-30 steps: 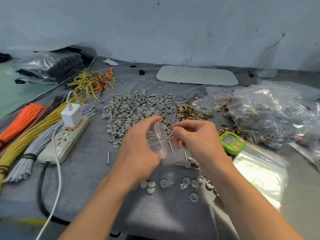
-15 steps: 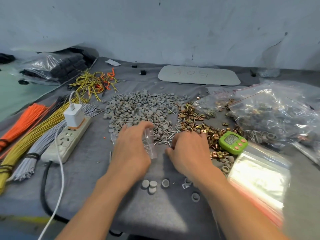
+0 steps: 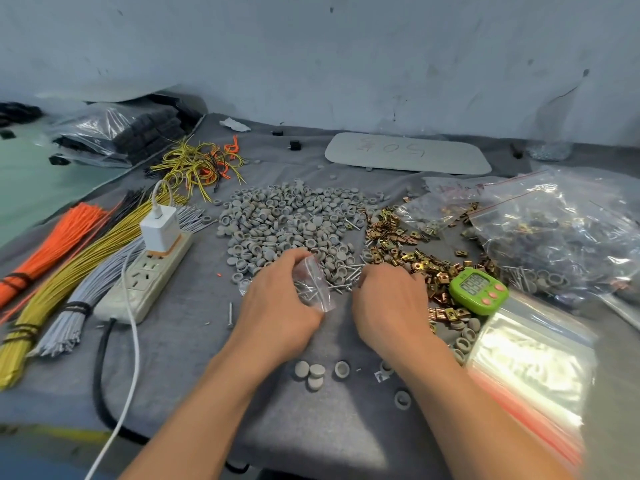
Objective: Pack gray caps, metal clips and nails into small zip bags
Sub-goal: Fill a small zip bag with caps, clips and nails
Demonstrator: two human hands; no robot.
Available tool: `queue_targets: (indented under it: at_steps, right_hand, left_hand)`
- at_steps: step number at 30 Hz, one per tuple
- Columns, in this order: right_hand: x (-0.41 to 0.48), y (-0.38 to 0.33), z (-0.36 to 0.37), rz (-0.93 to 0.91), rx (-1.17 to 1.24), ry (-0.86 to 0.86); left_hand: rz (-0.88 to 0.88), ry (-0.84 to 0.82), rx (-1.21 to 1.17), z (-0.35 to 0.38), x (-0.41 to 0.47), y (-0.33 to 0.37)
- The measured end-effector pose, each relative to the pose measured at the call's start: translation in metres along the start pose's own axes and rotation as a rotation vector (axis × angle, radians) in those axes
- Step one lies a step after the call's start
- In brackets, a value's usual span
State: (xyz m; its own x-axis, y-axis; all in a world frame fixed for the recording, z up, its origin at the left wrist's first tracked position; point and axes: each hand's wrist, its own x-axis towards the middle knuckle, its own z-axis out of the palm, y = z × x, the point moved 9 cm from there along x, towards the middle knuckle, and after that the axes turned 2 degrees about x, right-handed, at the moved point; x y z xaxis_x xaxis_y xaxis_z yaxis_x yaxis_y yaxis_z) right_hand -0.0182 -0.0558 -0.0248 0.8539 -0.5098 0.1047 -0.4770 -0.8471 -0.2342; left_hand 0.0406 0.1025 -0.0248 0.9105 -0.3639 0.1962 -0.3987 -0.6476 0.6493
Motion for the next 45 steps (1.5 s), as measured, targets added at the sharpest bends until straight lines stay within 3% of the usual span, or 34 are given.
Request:
queue_targets:
  at_steps: [4,7,10,18,20,23,25,27,31,37,40,42,45]
  right_hand:
    - [0.0,0.008,-0.012,0.032,0.069,0.034]
    - [-0.003,0.017,-0.031,0.027,0.503,0.125]
    - [-0.008,0.004,-0.04,-0.133,0.753,0.069]
    - [-0.018,-0.039,-0.032,-0.366,0.83,-0.066]
    - [-0.013,-0.038,-0.033,-0.351,0.918,-0.075]
    - [0.007,-0.005,-0.038,-0.133,1.1,0.054]
    - [0.019,0.021,-0.037,0.018,0.965,0.154]
    - [0.026,0.028,-0.028,0.046,0.718,0.112]
    - [0.027,0.008,0.005,-0.074,0.347,-0.116]
    - [0.023,-0.005,0.005,-0.188,0.041,-0.111]
    - [0.017,0.007,0.001,-0.135,0.093,-0.117]
    - [0.014,0.02,-0.014,-0.077,0.211,-0.032]
    - [0.007,0.045,-0.041,0.042,0.653,0.181]
  left_hand:
    - [-0.021,-0.002,-0.024,-0.002,-0.001,-0.003]
    - [-0.013,-0.003,-0.015,-0.001,0.0,-0.001]
    - [0.019,-0.016,0.007,0.003,-0.001,0.004]
    - [0.089,-0.06,-0.134,0.005,-0.002,0.014]
    - [0.066,-0.035,-0.155,0.001,-0.001,0.01]
    - [0.03,0.035,-0.189,-0.009,0.001,0.003]
    - [0.028,0.059,-0.244,-0.015,0.002,-0.001]
    - [0.042,0.072,-0.271,-0.02,0.002,-0.003]
    - [0.064,0.101,-0.276,-0.027,0.002,-0.002]
    - [0.114,0.103,-0.219,-0.027,-0.001,0.003]
    - [0.117,0.098,-0.192,-0.026,-0.002,0.003]
    - [0.106,0.086,-0.166,-0.025,-0.002,0.004]
    - [0.101,0.047,-0.138,-0.018,-0.001,0.008]
